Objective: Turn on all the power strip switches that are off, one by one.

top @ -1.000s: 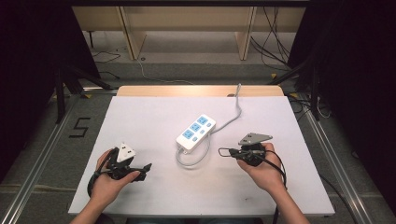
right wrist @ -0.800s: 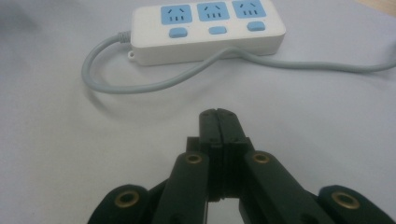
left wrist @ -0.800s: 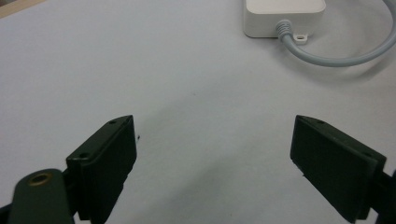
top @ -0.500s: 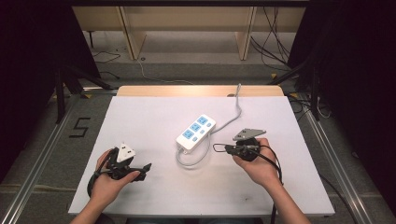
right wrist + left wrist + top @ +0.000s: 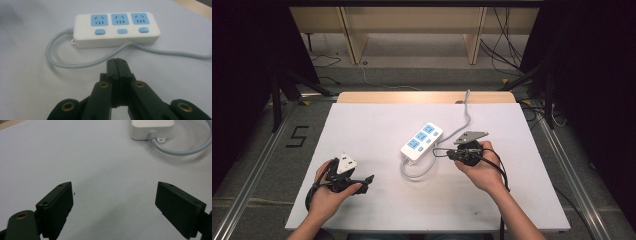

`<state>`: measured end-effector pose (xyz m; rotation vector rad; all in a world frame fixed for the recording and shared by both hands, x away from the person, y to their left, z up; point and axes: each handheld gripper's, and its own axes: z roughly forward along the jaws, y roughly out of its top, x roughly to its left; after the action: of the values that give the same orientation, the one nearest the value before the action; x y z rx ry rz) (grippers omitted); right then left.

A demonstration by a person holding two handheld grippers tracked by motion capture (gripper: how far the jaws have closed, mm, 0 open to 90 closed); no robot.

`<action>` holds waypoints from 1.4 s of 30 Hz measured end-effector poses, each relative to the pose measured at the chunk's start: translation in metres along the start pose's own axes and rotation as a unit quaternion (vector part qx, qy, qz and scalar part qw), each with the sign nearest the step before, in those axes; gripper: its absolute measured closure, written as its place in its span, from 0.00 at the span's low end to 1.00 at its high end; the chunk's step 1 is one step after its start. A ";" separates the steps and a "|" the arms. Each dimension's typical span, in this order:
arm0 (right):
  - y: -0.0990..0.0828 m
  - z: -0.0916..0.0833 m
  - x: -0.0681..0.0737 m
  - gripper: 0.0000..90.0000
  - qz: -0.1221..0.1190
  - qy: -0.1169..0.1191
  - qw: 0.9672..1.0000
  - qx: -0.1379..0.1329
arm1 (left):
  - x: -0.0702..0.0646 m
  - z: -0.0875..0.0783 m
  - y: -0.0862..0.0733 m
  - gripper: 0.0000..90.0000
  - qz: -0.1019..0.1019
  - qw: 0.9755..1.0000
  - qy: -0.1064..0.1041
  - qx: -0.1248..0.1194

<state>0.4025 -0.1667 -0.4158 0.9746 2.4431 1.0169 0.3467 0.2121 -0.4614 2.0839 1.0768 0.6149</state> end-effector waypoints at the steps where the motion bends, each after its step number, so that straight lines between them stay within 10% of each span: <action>1: 0.002 0.001 0.000 1.00 -0.003 0.001 1.000 0.002 | 0.000 0.000 0.000 0.16 0.000 1.000 0.000 -0.001; 42: 0.056 0.047 0.012 1.00 -0.031 0.019 0.999 0.039 | 0.000 0.000 0.000 0.16 0.002 1.000 -0.001 -0.001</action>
<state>0.4442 -0.1063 -0.4089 0.9048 2.5452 0.9337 0.3464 0.2120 -0.4611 2.0845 1.0709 0.6164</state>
